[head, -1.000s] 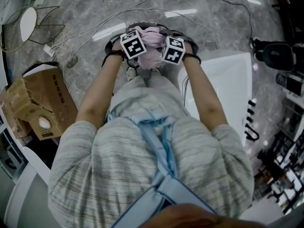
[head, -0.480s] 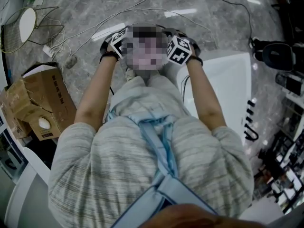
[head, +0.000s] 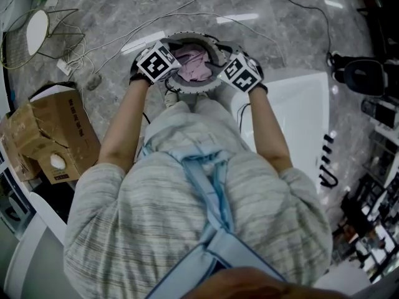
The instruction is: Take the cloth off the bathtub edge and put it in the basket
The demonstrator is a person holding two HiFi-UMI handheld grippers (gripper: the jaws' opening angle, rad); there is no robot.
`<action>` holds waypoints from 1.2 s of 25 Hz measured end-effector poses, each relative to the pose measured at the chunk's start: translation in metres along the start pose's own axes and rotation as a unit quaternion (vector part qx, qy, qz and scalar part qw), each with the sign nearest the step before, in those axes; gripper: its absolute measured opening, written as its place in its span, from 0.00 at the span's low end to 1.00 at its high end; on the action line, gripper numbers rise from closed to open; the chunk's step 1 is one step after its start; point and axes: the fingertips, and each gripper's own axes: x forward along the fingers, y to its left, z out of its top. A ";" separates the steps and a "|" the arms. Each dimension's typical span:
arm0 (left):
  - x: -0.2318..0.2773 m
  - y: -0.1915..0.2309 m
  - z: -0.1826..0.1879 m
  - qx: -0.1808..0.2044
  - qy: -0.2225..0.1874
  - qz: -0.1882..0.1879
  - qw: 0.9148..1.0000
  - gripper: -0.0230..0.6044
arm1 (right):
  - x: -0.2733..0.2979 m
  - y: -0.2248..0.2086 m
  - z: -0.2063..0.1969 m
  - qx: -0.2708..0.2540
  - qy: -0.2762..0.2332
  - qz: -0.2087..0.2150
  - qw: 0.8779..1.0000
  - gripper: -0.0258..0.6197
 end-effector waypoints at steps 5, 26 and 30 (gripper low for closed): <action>-0.023 0.004 0.029 -0.059 -0.110 -0.016 0.992 0.28 | -0.020 -0.007 0.025 0.092 -0.100 0.023 0.990 0.44; -0.158 -0.046 0.115 -0.067 -0.438 -0.080 0.893 0.04 | -0.127 0.017 0.108 0.142 -0.382 0.096 0.908 0.05; -0.165 -0.055 0.113 -0.065 -0.449 -0.082 0.887 0.04 | -0.132 0.022 0.107 0.116 -0.377 0.076 0.916 0.05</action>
